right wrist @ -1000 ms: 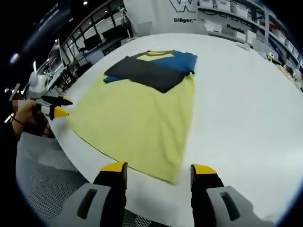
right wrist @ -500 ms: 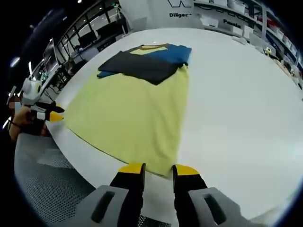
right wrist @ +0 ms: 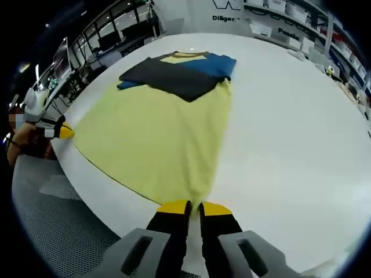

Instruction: Fold the garment on the visible template until the final outline fits inside the template.

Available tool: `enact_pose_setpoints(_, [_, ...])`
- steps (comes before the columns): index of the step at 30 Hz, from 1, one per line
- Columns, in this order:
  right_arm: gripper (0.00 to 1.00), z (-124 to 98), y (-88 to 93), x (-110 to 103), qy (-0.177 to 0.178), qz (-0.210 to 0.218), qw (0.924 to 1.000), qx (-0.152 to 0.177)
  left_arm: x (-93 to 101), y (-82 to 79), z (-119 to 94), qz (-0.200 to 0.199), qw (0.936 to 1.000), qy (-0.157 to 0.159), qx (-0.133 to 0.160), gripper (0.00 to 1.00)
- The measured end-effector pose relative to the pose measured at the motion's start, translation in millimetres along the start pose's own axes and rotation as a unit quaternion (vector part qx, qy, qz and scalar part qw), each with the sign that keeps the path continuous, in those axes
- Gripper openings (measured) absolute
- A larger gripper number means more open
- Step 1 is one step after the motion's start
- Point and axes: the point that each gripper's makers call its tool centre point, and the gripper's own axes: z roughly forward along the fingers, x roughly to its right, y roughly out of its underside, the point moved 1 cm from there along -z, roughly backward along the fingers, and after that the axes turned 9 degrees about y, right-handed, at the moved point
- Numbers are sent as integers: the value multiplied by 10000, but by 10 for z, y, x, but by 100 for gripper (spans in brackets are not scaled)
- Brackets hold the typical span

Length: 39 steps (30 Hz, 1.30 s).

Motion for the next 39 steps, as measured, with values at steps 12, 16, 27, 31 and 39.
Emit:
enact_pose_setpoints(12, [0, -41, 5, 11, 90, -284, 9995, -129, 38, 41, -15, 132, 9998, 11, -152, 4])
enact_pose_setpoints(16, [0, -82, 37, -8, 36, -310, 9993, -222, 73, 82, -39, 358, 9988, -28, -332, 4])
enact_pose_setpoints(27, [0, -210, 184, -62, -13, -702, 9958, -586, 168, 229, -113, 455, 9967, 191, -639, 4])
enact_pose_setpoints(31, [0, -252, 265, -90, -54, -895, 9932, -745, 208, 283, -139, 476, 9959, 236, -737, 4])
enact_pose_setpoints(39, [0, -327, 387, -96, -84, -1020, 9904, -930, 309, 397, -190, 478, 9946, 364, -848, 4])
